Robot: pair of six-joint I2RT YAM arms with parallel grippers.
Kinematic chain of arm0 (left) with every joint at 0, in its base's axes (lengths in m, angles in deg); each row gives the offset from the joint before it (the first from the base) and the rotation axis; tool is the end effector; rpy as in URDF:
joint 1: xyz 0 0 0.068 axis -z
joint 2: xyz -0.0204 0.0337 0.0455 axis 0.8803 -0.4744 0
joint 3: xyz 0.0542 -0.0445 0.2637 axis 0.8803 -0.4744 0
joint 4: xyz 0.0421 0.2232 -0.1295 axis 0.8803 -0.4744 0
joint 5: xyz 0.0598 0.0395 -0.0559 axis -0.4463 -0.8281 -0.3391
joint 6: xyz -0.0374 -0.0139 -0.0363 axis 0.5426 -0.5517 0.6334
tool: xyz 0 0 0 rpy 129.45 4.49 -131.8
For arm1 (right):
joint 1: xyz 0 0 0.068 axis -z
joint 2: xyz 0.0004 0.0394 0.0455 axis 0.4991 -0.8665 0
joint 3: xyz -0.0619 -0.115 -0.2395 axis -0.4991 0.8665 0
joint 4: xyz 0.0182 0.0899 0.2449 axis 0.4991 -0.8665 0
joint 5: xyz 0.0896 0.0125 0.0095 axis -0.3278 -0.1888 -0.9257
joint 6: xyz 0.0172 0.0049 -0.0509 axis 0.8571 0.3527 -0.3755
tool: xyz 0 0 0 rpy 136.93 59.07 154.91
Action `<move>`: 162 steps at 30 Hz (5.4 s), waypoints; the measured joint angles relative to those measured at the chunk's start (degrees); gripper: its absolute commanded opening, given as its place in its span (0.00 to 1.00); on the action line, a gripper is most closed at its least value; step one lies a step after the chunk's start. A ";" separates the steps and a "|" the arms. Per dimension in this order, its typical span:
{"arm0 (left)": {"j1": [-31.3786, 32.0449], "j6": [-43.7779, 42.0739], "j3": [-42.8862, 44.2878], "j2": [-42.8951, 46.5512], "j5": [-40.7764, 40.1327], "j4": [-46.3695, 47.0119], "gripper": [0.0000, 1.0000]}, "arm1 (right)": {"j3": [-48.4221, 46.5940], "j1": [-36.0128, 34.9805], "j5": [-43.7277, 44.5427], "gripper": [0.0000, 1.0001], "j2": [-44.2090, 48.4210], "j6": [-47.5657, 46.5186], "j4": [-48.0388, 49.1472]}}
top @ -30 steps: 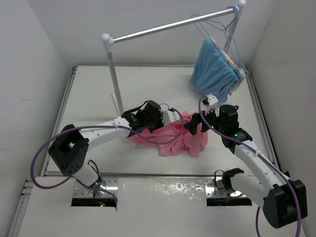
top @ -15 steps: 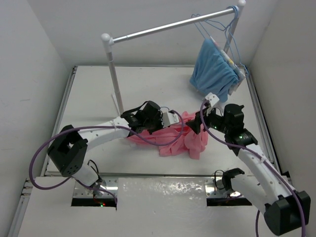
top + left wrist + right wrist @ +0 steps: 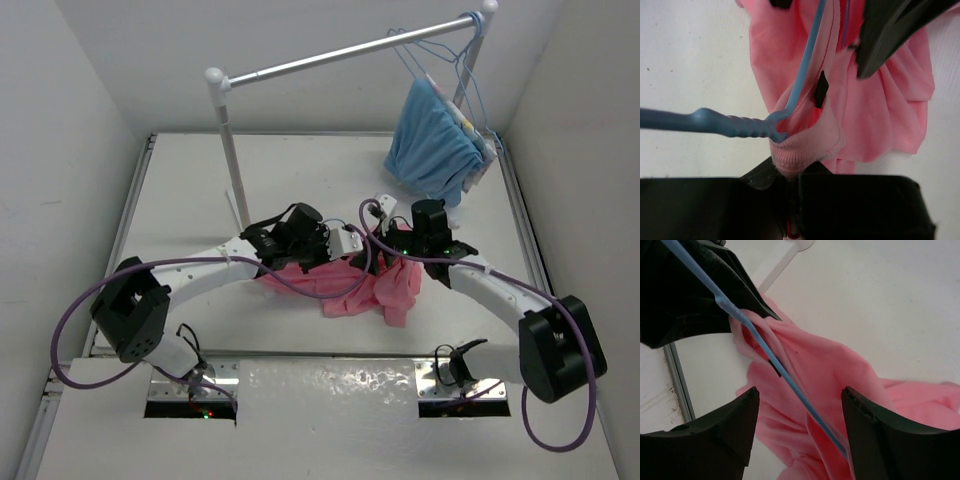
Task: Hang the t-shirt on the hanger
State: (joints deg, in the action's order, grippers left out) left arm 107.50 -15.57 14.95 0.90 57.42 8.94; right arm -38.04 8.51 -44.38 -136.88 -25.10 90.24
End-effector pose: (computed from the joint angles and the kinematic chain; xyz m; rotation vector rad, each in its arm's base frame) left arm 0.2205 -0.2355 0.2338 1.6078 1.7368 -0.2860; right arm 0.2321 0.1144 0.2142 -0.7777 1.9663 0.9092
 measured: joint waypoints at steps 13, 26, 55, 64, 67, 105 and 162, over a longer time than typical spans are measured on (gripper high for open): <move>-1.84 0.22 1.55 1.29 3.26 0.48 0.00 | -0.42 -3.23 -3.23 0.00 -5.44 3.91 8.46; -3.87 -1.49 4.11 4.00 15.47 -2.71 0.01 | 5.44 -3.69 2.73 0.00 14.34 -0.79 2.51; -12.94 -3.26 -0.72 11.39 0.66 -6.10 0.51 | -5.44 -2.67 16.31 0.00 23.47 -7.26 -23.19; -12.94 -7.56 -1.64 10.51 -1.51 -0.42 0.04 | -6.54 -2.67 15.56 0.00 23.67 -9.03 -26.53; -13.11 -8.31 -2.86 9.90 -2.25 1.88 0.00 | -6.54 -2.67 14.80 0.00 23.56 -9.27 -27.10; -22.71 -0.66 -7.93 -0.17 -6.49 9.55 0.12 | -13.11 -2.67 19.39 0.00 29.70 -8.09 -34.93; -4.52 3.28 24.79 -6.25 18.80 -11.23 0.00 | -7.72 -1.90 13.51 0.37 16.48 3.19 -14.69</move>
State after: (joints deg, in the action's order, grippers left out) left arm 102.98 -12.29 39.73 -5.35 76.21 -2.29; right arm -45.75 6.61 -30.88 -120.40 -21.91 75.55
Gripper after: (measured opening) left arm 0.022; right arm 0.152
